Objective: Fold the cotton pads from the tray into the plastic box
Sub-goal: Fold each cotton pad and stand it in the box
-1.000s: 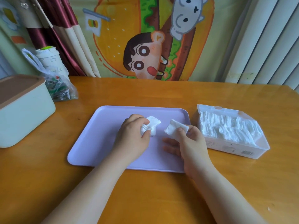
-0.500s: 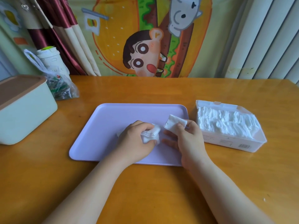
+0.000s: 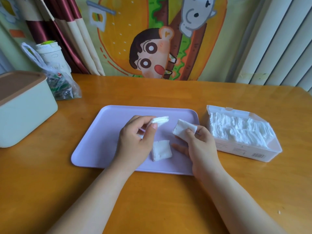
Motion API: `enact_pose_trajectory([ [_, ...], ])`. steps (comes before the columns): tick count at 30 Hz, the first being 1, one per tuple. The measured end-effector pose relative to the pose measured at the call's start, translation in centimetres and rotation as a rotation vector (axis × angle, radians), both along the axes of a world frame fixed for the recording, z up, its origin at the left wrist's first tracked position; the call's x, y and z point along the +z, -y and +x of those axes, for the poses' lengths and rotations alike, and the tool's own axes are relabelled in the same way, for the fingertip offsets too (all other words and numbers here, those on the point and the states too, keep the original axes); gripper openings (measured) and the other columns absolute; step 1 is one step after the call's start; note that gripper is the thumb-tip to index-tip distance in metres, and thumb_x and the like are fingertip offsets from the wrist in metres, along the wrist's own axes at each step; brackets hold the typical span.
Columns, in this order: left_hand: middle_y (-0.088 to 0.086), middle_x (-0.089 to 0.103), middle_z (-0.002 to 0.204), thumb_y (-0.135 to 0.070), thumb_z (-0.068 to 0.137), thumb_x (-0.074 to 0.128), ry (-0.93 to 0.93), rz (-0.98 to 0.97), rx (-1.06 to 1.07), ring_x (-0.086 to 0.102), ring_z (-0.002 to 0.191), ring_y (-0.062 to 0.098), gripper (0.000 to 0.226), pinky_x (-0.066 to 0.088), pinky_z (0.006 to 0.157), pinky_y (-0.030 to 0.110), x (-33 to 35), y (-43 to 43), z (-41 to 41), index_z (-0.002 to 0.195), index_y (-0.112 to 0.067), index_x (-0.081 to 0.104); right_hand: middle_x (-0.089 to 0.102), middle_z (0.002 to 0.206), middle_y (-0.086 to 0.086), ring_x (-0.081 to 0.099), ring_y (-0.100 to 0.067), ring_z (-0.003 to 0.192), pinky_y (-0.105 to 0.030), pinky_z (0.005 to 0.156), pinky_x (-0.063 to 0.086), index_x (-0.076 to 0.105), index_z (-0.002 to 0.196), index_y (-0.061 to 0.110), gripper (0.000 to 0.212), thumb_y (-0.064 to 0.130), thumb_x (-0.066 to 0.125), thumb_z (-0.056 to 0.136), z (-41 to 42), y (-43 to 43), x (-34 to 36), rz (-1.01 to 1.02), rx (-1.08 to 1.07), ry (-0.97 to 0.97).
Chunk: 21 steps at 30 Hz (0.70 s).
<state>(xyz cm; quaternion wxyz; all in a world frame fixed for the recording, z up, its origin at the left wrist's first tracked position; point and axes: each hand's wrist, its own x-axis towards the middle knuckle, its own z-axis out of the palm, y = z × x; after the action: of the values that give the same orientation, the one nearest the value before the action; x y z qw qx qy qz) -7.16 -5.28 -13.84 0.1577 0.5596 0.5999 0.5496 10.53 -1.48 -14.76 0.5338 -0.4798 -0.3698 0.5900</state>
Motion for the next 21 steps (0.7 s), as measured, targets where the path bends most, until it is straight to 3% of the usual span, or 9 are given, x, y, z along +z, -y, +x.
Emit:
enact_pose_trajectory([
  [2,-0.005,0.079,0.101,-0.017,0.101,0.068,0.312,-0.116,-0.136,0.073,0.094,0.011,0.014,0.058,0.078,0.026,0.8,0.5,0.5,0.112,-0.021,0.076,0.078,0.113,-0.013,0.077,-0.027,0.107,-0.047,0.081,0.066,0.070,0.111,0.004,0.012,0.010,0.061,0.106,0.1,0.2,0.4,0.026,0.063,-0.013],
  [4,0.001,0.080,0.101,-0.014,0.100,0.069,0.445,-0.196,-0.205,0.074,0.091,0.012,0.014,0.057,0.071,0.028,0.6,0.8,1.0,0.112,-0.018,0.076,0.079,0.110,-0.015,0.077,-0.032,0.106,-0.052,0.086,0.065,0.074,0.113,0.003,0.014,0.008,0.064,0.104,0.2,0.6,0.7,0.053,0.146,-0.011],
  [8,0.002,0.081,0.100,-0.012,0.099,0.069,0.455,-0.239,-0.244,0.075,0.093,0.015,0.013,0.062,0.074,0.030,0.3,0.8,1.7,0.112,-0.015,0.074,0.079,0.112,-0.018,0.075,-0.038,0.111,-0.056,0.096,0.060,0.077,0.116,0.007,0.023,0.000,0.060,0.102,0.6,0.9,1.1,0.081,0.270,0.020],
  [12,0.000,0.081,0.100,-0.014,0.099,0.070,0.481,-0.230,-0.209,0.075,0.091,0.012,0.013,0.058,0.070,0.025,0.3,0.6,1.5,0.111,-0.017,0.075,0.078,0.119,-0.016,0.075,-0.032,0.114,-0.054,0.095,0.062,0.076,0.122,0.005,0.026,0.014,0.055,0.109,0.9,0.9,1.3,0.108,0.374,0.024],
  [16,-0.001,0.081,0.099,-0.016,0.099,0.071,0.493,-0.234,-0.175,0.073,0.087,0.009,0.012,0.056,0.069,0.024,0.2,0.5,1.5,0.109,-0.019,0.075,0.079,0.119,-0.014,0.075,-0.027,0.114,-0.058,0.097,0.060,0.076,0.122,0.008,0.032,0.014,0.046,0.112,0.9,0.9,1.3,0.089,0.390,0.045],
  [21,-0.004,0.080,0.096,-0.020,0.097,0.074,0.461,-0.221,-0.134,0.073,0.087,0.008,0.009,0.060,0.076,0.028,0.1,0.4,2.0,0.105,-0.021,0.075,0.076,0.120,-0.021,0.072,-0.034,0.117,-0.057,0.092,0.058,0.076,0.121,0.005,0.040,0.030,0.046,0.111,1.0,0.9,1.5,0.101,0.430,0.043],
])
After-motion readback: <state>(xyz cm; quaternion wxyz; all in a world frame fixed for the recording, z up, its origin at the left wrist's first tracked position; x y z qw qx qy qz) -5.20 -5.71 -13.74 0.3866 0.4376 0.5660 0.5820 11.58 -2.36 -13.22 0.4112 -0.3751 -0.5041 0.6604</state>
